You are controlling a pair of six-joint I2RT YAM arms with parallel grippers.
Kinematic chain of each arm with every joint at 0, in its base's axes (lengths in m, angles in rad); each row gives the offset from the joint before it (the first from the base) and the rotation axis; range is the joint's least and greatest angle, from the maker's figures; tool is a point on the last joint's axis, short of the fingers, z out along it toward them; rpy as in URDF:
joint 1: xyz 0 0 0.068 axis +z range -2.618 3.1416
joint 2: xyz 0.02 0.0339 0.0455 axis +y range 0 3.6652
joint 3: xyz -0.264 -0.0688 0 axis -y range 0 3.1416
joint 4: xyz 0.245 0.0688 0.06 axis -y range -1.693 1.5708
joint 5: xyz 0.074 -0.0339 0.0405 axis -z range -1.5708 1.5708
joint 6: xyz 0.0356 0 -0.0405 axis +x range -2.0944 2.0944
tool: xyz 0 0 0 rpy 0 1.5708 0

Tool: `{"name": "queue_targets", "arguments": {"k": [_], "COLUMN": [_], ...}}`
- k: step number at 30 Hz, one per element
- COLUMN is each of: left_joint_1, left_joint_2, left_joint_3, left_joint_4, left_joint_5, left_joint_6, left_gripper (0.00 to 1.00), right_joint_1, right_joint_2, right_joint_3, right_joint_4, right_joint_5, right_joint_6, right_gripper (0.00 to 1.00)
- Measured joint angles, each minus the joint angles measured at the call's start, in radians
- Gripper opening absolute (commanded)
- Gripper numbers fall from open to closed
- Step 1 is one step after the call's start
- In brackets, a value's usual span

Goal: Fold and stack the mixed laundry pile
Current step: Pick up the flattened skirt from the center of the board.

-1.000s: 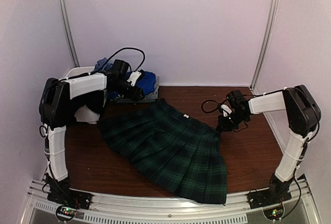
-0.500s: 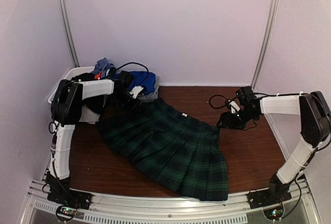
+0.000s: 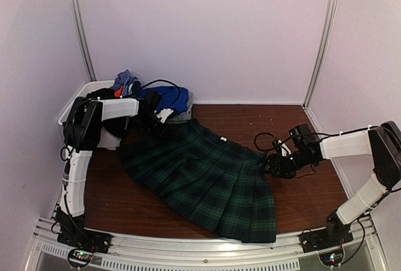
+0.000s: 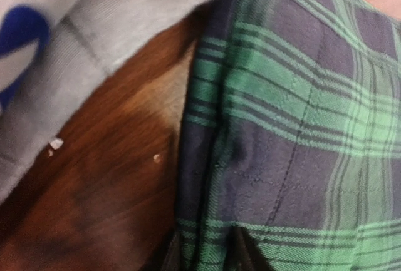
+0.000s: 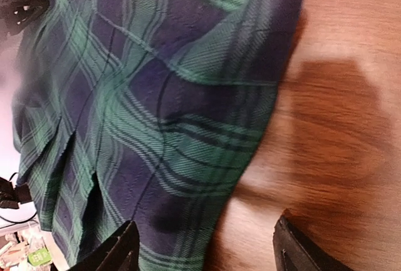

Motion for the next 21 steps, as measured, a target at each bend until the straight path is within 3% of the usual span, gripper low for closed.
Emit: {"name": "queue_targets", "arguments": {"k": [2, 7, 12, 14, 21], "left_joint_1": [0.0, -0.001, -0.015, -0.035, -0.227], "left_joint_2": [0.0, -0.005, -0.032, -0.047, -0.079], "left_joint_3": [0.0, 0.0, 0.038, 0.081, 0.296], "left_joint_4": [-0.006, -0.018, -0.076, -0.113, -0.27], "left_joint_5": [0.015, 0.034, 0.013, -0.01, -0.112], "left_joint_6": [-0.004, -0.018, -0.054, -0.073, -0.181], "left_gripper": [0.0, 0.0, 0.0, 0.0, 0.0], "right_joint_1": [0.007, 0.027, 0.037, 0.037, 0.039], "right_joint_2": [0.0, 0.005, 0.006, 0.006, 0.0], "right_joint_3": [-0.017, -0.066, -0.104, -0.114, -0.138], "right_joint_4": [0.032, 0.098, 0.138, 0.156, 0.229], "right_joint_5": [-0.019, -0.072, -0.092, -0.097, -0.109], "right_joint_6": [0.012, 0.06, 0.109, 0.127, 0.177], "right_gripper": [0.56, 0.28, 0.07, 0.01, 0.0]}}
